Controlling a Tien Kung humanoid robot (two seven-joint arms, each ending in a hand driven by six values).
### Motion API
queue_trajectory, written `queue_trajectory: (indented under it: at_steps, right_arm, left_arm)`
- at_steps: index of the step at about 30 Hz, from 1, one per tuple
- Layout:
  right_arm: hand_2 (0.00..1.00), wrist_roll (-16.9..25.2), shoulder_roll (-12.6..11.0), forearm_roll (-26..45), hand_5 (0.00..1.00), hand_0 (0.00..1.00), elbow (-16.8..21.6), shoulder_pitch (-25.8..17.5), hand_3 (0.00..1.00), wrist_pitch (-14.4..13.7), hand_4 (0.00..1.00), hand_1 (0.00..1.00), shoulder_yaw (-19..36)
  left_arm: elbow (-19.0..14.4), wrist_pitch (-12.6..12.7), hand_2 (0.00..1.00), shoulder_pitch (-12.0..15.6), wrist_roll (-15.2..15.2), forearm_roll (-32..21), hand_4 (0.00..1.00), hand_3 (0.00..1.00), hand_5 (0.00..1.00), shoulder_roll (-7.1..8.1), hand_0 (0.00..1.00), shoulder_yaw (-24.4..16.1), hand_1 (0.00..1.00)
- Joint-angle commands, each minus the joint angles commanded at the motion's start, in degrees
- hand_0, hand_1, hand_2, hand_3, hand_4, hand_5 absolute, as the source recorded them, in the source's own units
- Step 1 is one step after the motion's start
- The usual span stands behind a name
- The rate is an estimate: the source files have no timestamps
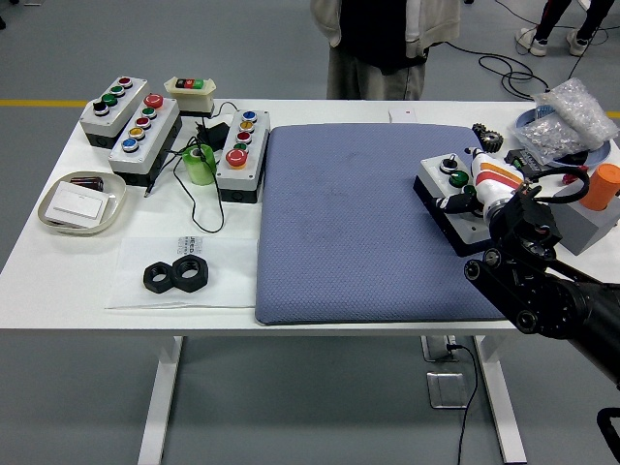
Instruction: Pick up the button,place it on the desk,press the button,press the button
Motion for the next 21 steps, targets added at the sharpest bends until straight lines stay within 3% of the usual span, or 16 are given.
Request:
queue_trajectory:
  at_steps: [2, 3, 8, 9, 15, 16, 20, 21]
  right_arm:
    - [0.793, 0.09, 0.10, 0.49, 0.219, 0.916, -1.20, 0.49, 0.905, 0.35, 0.951, 0.768, -0.32]
    - [0.707, 0.11, 0.22, 0.88, 0.220, 0.832, -1.78, 0.68, 0.854, 0.42, 0.949, 0.691, -0.37]
    - [0.707, -0.08, 0.72, 0.34, 0.220, 0.832, -3.40, 1.33, 0.854, 0.33, 0.949, 0.691, -0.98]
    - [0.578, -0.15, 0.70, 0.17, 0.210, 0.555, -3.42, 1.36, 0.765, 0.18, 0.938, 0.527, -1.19]
    - [0.578, -0.45, 0.07, -1.99, 0.210, 0.555, -2.93, 1.37, 0.765, -0.81, 0.938, 0.527, -2.17]
    - [0.539, -0.42, -0.12, -2.62, 0.209, 0.494, -2.65, 1.35, 0.709, -0.93, 0.933, 0.473, -2.32]
    - [0.539, -0.42, -0.75, -4.43, 0.209, 0.494, -1.85, 1.26, 0.709, -1.13, 0.933, 0.473, -2.74]
    - [0.498, -0.35, -1.04, -4.72, 0.204, 0.429, -1.58, 1.23, 0.653, -0.96, 0.921, 0.413, -2.97]
  left_arm:
    - [-0.03, 0.03, 0.789, 0.00, -0.01, -0.09, 0.753, 0.819, 0.998, 0.00, 0.695, 0.05, 0.683]
    - [-0.03, 0.05, 0.787, 0.01, -0.01, -0.07, 0.752, 0.818, 0.998, -0.01, 0.695, 0.05, 0.682]
    - [-0.08, 0.19, 0.787, -0.01, 0.02, -0.11, 0.752, 0.818, 0.998, -0.06, 0.695, 0.09, 0.682]
    - [-0.09, 0.21, 0.787, -0.03, -0.02, -0.21, 0.752, 0.817, 0.998, -0.05, 0.697, 0.17, 0.682]
    - [-0.07, 0.48, 0.787, -0.11, -0.35, -0.76, 0.752, 0.817, 0.998, -0.05, 0.697, 0.48, 0.682]
    - [-0.06, 0.49, 0.786, -0.13, -0.36, -0.77, 0.751, 0.817, 0.998, -0.05, 0.696, 0.48, 0.680]
    - [-0.04, 0.49, 0.786, -0.14, -0.37, -0.77, 0.751, 0.817, 0.998, -0.04, 0.696, 0.44, 0.680]
    - [-0.03, 0.49, 0.785, -0.14, -0.34, -0.68, 0.750, 0.816, 0.998, -0.05, 0.695, 0.36, 0.680]
